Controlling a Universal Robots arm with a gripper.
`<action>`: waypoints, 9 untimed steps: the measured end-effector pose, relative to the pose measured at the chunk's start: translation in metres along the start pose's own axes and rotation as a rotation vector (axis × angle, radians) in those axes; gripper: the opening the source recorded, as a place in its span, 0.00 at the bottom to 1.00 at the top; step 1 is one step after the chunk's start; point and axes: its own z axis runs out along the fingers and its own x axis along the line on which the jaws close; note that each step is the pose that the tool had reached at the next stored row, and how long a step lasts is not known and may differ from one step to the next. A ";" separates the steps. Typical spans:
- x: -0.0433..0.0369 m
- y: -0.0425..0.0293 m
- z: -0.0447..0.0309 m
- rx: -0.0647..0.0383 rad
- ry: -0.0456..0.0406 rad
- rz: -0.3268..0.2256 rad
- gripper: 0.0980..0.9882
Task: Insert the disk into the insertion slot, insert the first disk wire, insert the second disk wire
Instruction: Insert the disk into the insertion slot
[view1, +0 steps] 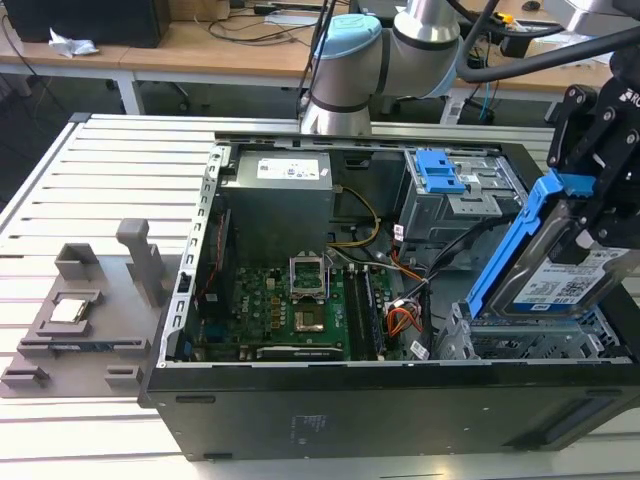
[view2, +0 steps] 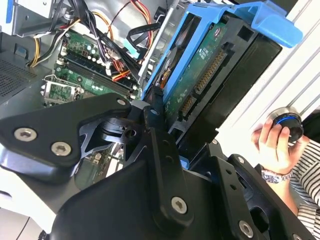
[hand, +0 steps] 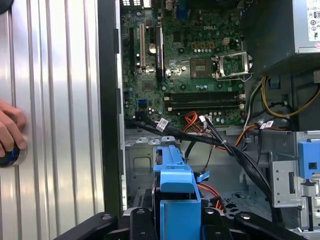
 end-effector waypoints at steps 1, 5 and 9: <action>-0.0006 0.0002 0.0010 0.000 0.0001 0.000 0.30; -0.0019 0.0003 0.0063 0.000 0.0001 0.000 0.30; -0.0021 0.0002 0.0101 0.000 0.0002 0.000 0.30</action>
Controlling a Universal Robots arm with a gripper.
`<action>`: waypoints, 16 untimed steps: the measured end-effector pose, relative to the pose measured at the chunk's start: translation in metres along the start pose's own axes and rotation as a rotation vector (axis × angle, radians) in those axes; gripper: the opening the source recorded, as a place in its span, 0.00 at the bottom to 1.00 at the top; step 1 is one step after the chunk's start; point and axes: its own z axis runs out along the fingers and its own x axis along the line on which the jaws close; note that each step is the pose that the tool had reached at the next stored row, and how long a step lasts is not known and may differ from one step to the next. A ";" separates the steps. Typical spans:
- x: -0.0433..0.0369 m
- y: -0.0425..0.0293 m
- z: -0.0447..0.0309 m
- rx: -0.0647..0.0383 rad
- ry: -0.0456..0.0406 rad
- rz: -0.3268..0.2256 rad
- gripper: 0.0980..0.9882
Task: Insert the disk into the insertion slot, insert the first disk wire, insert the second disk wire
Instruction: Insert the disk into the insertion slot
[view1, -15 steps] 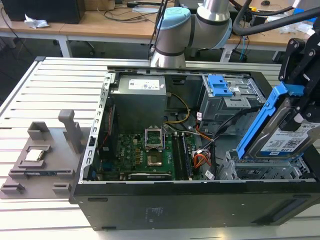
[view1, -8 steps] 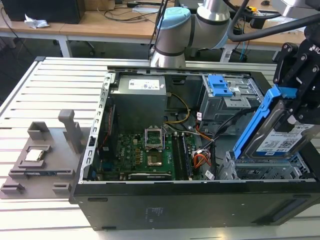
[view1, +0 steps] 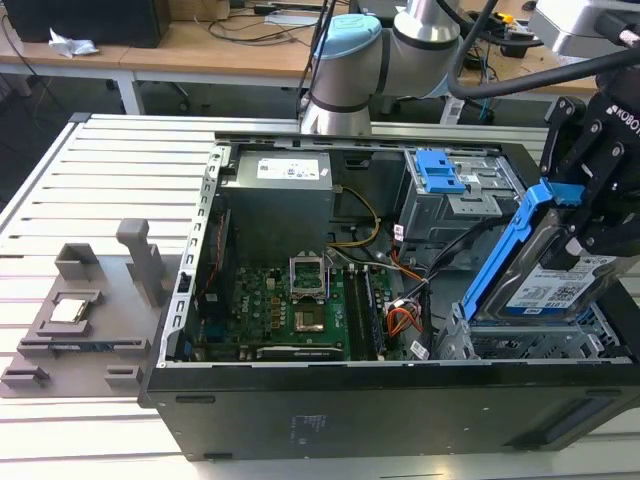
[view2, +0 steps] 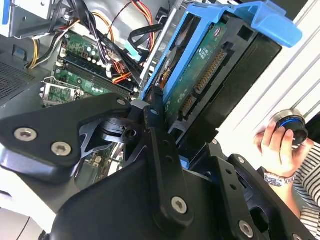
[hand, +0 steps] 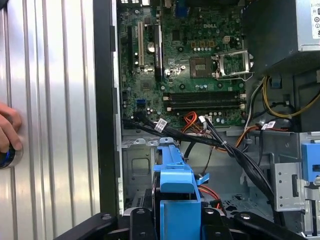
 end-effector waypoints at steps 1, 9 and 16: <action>0.0000 0.0000 0.0008 0.000 -0.0001 0.000 0.30; 0.0000 -0.0002 0.0091 0.000 -0.0001 0.000 0.30; 0.0000 -0.0005 0.0146 0.000 -0.0001 0.000 0.30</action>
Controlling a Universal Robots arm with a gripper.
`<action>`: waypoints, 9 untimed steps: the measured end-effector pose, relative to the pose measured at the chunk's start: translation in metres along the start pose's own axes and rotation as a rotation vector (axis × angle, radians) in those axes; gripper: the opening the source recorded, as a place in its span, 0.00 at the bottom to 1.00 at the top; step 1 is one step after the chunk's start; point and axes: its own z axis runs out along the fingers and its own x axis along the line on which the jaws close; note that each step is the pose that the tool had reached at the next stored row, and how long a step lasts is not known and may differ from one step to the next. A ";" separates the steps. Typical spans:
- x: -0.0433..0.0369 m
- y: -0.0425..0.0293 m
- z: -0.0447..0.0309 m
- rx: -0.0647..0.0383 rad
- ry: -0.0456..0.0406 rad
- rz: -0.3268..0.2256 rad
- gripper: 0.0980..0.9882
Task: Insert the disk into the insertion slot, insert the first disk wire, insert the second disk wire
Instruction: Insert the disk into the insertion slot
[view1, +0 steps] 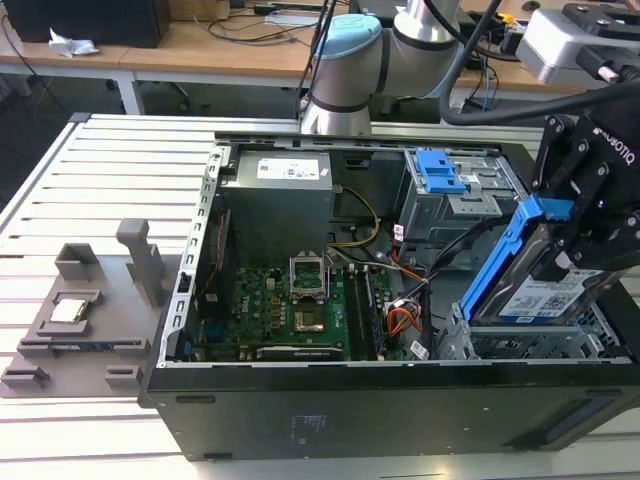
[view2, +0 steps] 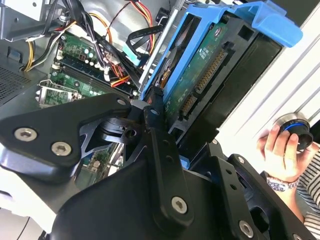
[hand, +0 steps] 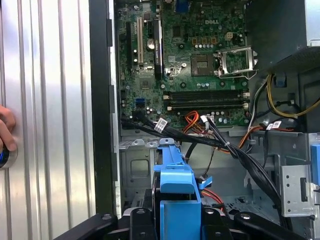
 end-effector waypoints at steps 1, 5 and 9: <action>0.0000 0.0000 0.0004 0.000 0.0000 0.000 0.30; 0.0000 -0.0001 0.0027 0.000 -0.0001 0.000 0.30; 0.0000 -0.0002 0.0059 0.000 0.0000 0.000 0.30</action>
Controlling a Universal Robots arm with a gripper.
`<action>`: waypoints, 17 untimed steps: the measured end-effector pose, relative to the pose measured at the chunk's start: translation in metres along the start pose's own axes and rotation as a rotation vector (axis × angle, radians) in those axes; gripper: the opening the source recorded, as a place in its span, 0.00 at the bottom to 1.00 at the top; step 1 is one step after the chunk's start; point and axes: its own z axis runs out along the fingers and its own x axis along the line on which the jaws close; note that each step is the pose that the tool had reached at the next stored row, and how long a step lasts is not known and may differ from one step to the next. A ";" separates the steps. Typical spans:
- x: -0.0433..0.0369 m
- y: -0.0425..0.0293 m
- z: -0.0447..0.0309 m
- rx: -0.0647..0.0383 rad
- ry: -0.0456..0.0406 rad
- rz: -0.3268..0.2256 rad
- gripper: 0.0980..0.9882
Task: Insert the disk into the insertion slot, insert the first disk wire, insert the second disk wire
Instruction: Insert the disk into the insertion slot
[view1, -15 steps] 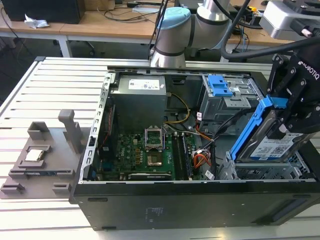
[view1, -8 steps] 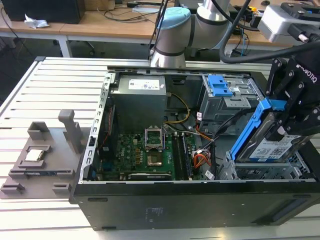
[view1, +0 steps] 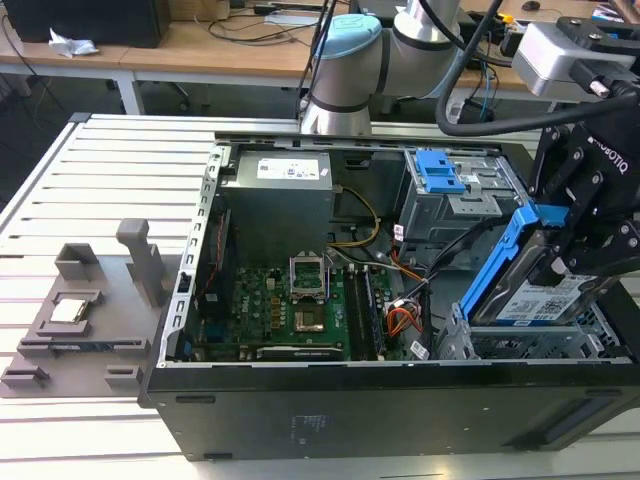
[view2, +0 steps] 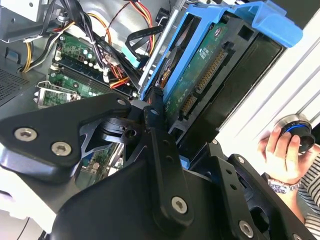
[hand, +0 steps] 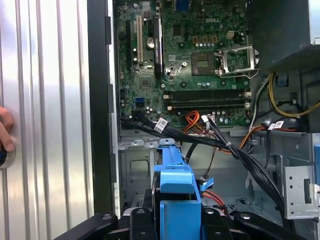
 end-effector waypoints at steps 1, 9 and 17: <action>0.0000 0.0000 0.0010 0.000 0.0000 0.000 0.30; 0.0000 -0.0003 0.0086 0.000 0.0000 0.000 0.30; 0.0000 -0.0004 0.0092 0.000 0.0002 0.000 0.38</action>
